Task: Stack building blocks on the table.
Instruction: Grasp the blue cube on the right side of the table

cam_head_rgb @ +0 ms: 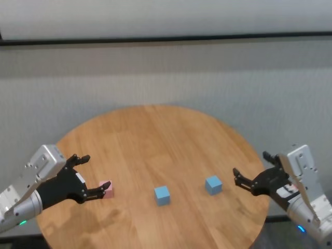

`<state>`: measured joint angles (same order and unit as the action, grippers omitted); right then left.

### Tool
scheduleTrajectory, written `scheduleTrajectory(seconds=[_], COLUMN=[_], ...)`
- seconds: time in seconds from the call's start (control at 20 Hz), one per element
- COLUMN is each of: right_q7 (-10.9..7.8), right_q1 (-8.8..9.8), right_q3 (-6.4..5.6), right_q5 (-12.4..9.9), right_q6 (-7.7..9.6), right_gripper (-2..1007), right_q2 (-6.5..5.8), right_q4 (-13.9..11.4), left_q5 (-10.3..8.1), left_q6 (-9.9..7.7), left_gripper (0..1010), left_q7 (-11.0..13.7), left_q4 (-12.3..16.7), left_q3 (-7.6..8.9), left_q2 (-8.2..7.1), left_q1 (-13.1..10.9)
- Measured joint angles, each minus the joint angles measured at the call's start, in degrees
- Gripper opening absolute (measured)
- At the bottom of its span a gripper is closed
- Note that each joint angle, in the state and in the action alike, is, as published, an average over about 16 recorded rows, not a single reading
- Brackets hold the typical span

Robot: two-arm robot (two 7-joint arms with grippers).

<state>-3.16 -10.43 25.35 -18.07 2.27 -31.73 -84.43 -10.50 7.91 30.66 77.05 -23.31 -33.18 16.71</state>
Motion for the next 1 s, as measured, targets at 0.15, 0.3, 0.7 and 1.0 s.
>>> scheduleTrajectory(seconds=[0.15,0.3,0.7,1.0], right_q7=[-0.62,-1.38,-3.60,-4.61], right_q1=[-0.21,-0.46,-0.92,-0.98], right_q3=[-0.14,-0.32,-0.53,-0.34], right_q5=[-0.9,-1.8,-3.1,-2.4], right_q6=[1.71,3.23,5.90,6.75], right_gripper=[1005,1005,1005,1005], right_q2=[1.48,2.98,5.93,6.97], right_q4=[0.6,1.4,2.7,3.1], left_q5=[-0.04,-0.06,-0.12,-0.14], left_q6=[0.07,0.12,0.20,0.23], left_gripper=[1000,1000,1000,1000], left_q7=[0.0,0.1,0.1,0.2], left_q4=[-0.2,-0.3,-0.6,-0.7], left_q3=[-0.07,-0.13,-0.22,-0.26], left_q2=[0.11,0.20,0.36,0.42], left_q1=[0.1,0.2,0.4,0.5])
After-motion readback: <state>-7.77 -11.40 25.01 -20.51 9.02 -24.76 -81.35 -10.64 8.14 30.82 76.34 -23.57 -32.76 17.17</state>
